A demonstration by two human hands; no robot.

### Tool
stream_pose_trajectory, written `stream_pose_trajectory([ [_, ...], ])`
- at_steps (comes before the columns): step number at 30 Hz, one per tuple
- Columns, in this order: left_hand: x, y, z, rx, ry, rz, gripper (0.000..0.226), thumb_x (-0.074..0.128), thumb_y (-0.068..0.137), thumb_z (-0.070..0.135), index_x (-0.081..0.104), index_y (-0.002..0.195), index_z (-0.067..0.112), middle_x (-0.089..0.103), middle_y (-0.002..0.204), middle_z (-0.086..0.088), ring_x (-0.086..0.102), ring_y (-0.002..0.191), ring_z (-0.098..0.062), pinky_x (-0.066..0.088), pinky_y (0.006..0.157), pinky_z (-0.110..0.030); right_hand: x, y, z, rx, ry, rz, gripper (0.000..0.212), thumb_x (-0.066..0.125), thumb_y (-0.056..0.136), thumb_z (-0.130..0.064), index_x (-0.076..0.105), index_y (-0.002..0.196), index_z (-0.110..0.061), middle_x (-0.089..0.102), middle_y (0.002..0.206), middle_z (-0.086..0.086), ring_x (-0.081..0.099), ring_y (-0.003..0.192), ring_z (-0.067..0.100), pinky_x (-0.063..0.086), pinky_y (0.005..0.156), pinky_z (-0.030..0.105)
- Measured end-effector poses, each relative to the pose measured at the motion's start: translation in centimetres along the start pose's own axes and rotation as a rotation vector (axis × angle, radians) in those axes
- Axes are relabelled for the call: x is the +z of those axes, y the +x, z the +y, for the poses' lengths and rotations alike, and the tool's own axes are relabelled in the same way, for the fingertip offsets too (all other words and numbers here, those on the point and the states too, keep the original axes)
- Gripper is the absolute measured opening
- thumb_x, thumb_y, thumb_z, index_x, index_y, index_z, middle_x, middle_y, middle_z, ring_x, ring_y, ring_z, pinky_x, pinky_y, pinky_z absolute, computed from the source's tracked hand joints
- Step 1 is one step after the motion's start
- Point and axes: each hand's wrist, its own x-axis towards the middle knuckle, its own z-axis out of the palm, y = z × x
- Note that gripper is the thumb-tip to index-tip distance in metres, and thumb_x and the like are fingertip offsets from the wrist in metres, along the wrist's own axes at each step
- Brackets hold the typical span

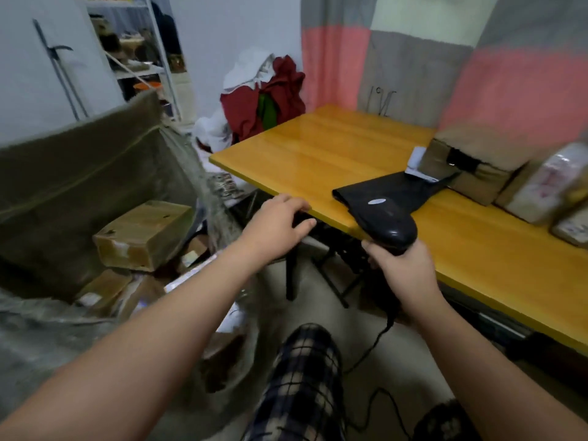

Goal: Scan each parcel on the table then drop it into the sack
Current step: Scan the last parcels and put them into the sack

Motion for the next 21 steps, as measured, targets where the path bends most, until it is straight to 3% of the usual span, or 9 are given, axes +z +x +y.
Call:
stream_pose_trajectory([
  [4, 3.6, 4.7, 4.2, 0.128, 0.048, -0.047, 0.048, 0.055, 0.094, 0.044, 0.05, 0.135, 0.02, 0.044, 0.137, -0.005, 0.039, 0.127, -0.023, 0.035, 0.103, -0.034, -5.0, 1.5, 0.6, 0.045, 0.011, 0.128, 0.016, 0.075, 0.081, -0.024, 0.064, 0.091, -0.019, 0.066, 0.067, 0.002, 0.065, 0.062, 0.018, 0.052, 0.063, 0.036],
  [7, 6.1, 7.6, 6.5, 0.185, 0.195, -0.088, 0.069, 0.055, 0.088, 0.057, 0.038, 0.144, 0.021, 0.03, 0.152, -0.009, 0.027, 0.139, -0.026, 0.026, 0.112, -0.039, -7.6, 2.2, 1.2, 0.065, 0.007, 0.189, 0.01, 0.072, 0.083, -0.022, 0.064, 0.083, -0.016, 0.063, 0.066, -0.001, 0.061, 0.054, 0.012, 0.049, 0.06, 0.031],
  [10, 8.0, 9.7, 7.5, 0.146, 0.32, -0.21, 0.087, 0.049, 0.083, 0.07, 0.026, 0.151, 0.021, 0.02, 0.158, -0.011, 0.019, 0.145, -0.027, 0.02, 0.116, -0.041, -8.8, 2.9, 2.2, 0.126, 0.044, 0.227, 0.011, 0.071, 0.084, -0.024, 0.064, 0.084, -0.015, 0.062, 0.065, 0.002, 0.062, 0.054, 0.019, 0.053, 0.066, 0.038],
  [13, 9.0, 10.8, 7.7, 0.098, 0.37, -0.192, 0.067, 0.048, 0.092, 0.058, 0.037, 0.144, 0.018, 0.037, 0.15, -0.012, 0.04, 0.133, -0.029, 0.038, 0.105, -0.041, -8.9, 3.4, 3.1, 0.169, 0.065, 0.249, 0.017, 0.07, 0.085, -0.026, 0.066, 0.09, -0.009, 0.063, 0.064, 0.006, 0.063, 0.056, 0.02, 0.056, 0.072, 0.045],
  [17, 8.7, 11.0, 7.7, 0.248, 0.508, -0.049, 0.032, 0.037, 0.102, 0.032, 0.057, 0.12, 0.015, 0.06, 0.124, -0.007, 0.06, 0.107, -0.028, 0.049, 0.083, -0.039, -8.7, 3.7, 3.4, 0.193, 0.11, 0.278, 0.018, 0.069, 0.086, -0.025, 0.066, 0.078, -0.01, 0.064, 0.063, 0.008, 0.063, 0.057, 0.022, 0.057, 0.074, 0.048],
  [21, 7.2, 9.2, 6.7, 0.205, 0.24, 0.016, 0.026, 0.039, 0.102, 0.025, 0.059, 0.114, 0.013, 0.067, 0.102, -0.009, 0.062, 0.09, -0.031, 0.05, 0.071, -0.038, -8.7, 3.4, 3.7, 0.191, 0.101, 0.275, 0.02, 0.068, 0.086, -0.028, 0.067, 0.084, -0.008, 0.066, 0.066, 0.009, 0.066, 0.061, 0.023, 0.057, 0.076, 0.049],
])
